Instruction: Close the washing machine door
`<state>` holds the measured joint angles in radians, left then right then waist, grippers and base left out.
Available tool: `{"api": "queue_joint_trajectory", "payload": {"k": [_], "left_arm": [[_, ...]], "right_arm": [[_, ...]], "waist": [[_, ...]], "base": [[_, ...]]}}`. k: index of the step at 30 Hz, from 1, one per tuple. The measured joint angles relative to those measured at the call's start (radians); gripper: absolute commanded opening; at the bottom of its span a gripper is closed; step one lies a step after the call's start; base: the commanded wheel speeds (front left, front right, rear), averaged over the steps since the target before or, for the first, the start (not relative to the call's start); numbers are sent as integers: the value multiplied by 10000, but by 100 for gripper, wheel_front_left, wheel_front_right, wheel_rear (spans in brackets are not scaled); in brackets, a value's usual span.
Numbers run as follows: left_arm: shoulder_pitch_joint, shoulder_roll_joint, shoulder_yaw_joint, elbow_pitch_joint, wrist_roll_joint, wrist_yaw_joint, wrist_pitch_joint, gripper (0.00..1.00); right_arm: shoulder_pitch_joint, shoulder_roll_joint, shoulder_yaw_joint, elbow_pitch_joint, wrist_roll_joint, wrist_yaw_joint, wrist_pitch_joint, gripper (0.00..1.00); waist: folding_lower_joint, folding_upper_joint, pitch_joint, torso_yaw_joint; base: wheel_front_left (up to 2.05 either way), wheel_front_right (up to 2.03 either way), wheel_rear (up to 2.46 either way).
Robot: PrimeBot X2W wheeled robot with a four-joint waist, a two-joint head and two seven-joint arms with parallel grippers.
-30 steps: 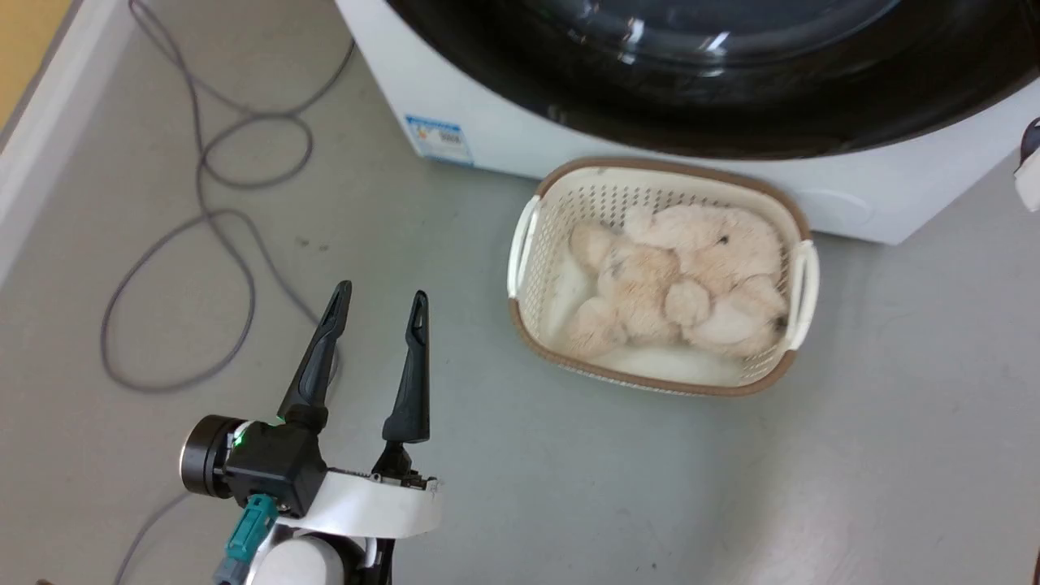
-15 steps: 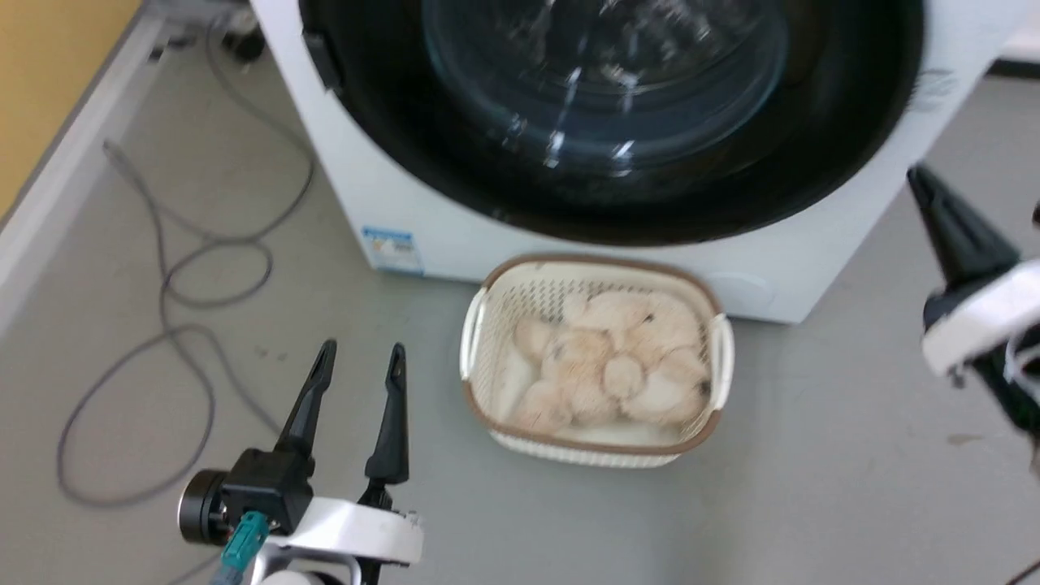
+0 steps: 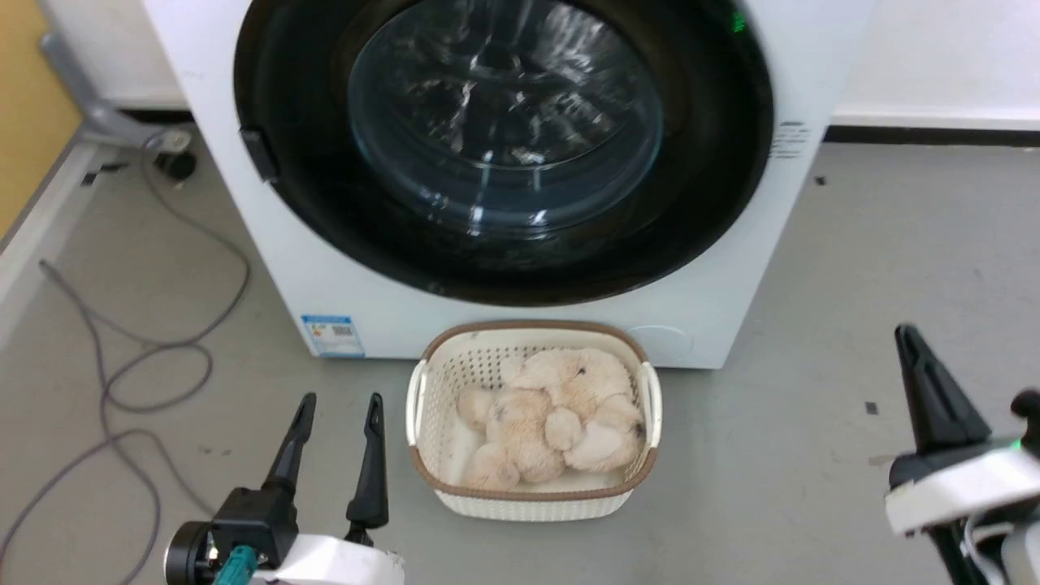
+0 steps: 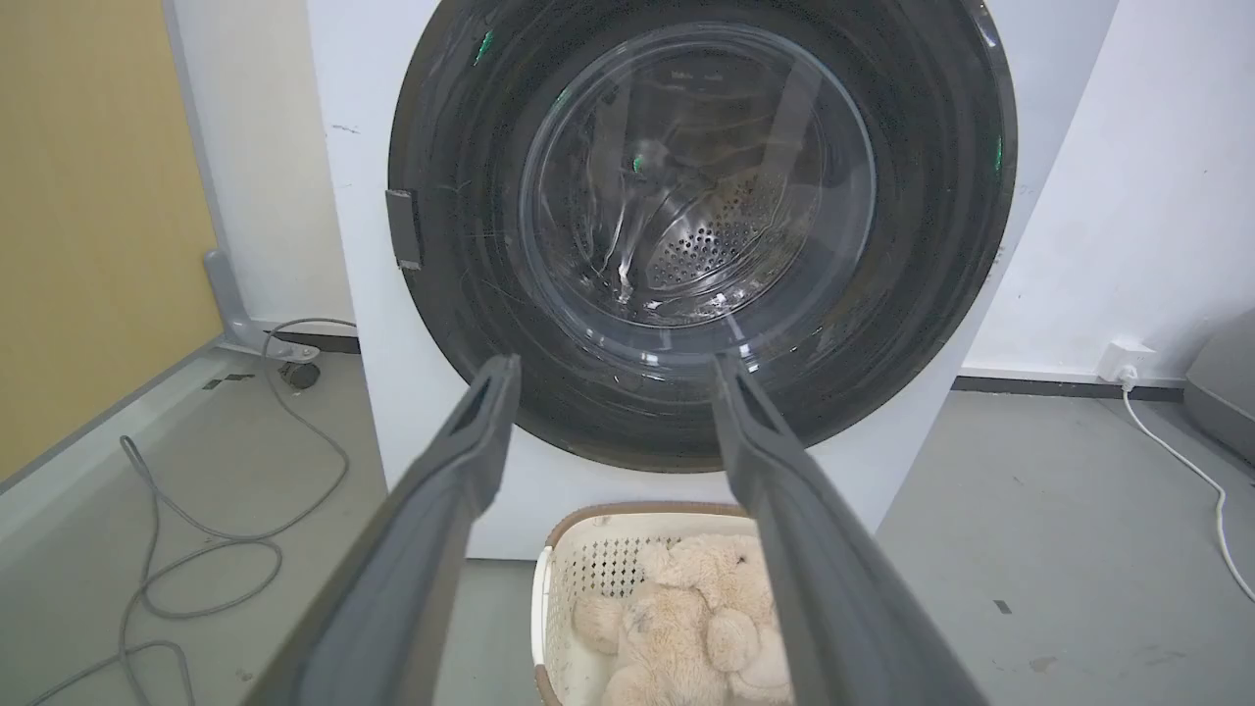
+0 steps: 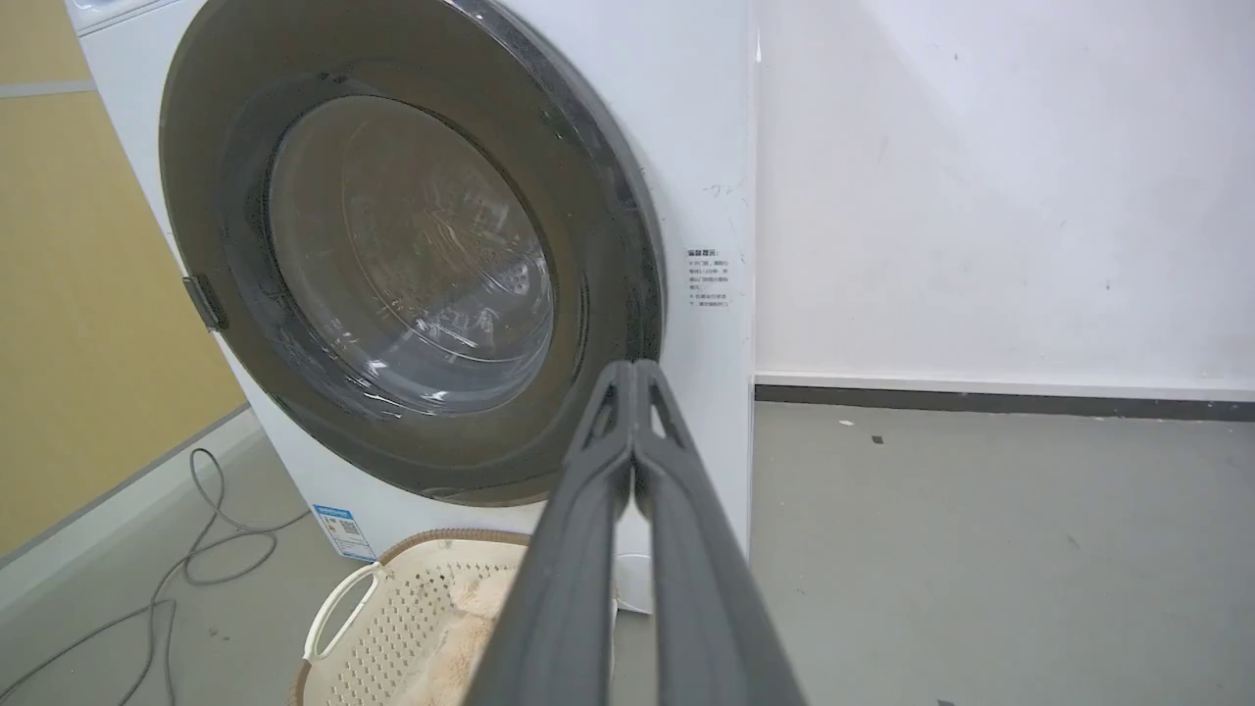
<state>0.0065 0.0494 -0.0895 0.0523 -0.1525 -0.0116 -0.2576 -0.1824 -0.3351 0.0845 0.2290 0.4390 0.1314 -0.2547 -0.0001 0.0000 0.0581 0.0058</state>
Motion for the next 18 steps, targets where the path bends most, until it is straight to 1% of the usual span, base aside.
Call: {"api": "queue_joint_trajectory", "payload": {"k": [5,9,10,11,15,18], "left_arm": [[147,0,-102,176,21,-79,0,100],[253,0,-201,297,98,-142,2,100],[308,0,-230,307,100,-142,2,100],[401,0,-274,311,100,-140,2,100],[593,0,-316,309,155,-90,0,100],[678,0,-332,313,188,-90,0,100]], "right_arm": [[962,786,-780,-665,-558,0,247,0],[1752,1375,-1197,-1156,-997,0,428,0],[1937,1519,-1285,-1277,-1093,0,470,7],[2260,1716,-1396,-1496,-1358,0,508,100],[2677,2040,-1429,-1827,-1718,0,518,100],[2822,2142,-1455,-1990,-1889,0,522,100]], "waist": [[0,0,-296,-192],[0,0,-462,-240],[0,0,-497,-241],[0,0,-547,-235],[0,0,-606,-272],[0,0,-627,-276]], "base": [[0,0,0],[0,0,0],[0,0,0],[0,0,0],[0,0,0],[0,0,0]]}}
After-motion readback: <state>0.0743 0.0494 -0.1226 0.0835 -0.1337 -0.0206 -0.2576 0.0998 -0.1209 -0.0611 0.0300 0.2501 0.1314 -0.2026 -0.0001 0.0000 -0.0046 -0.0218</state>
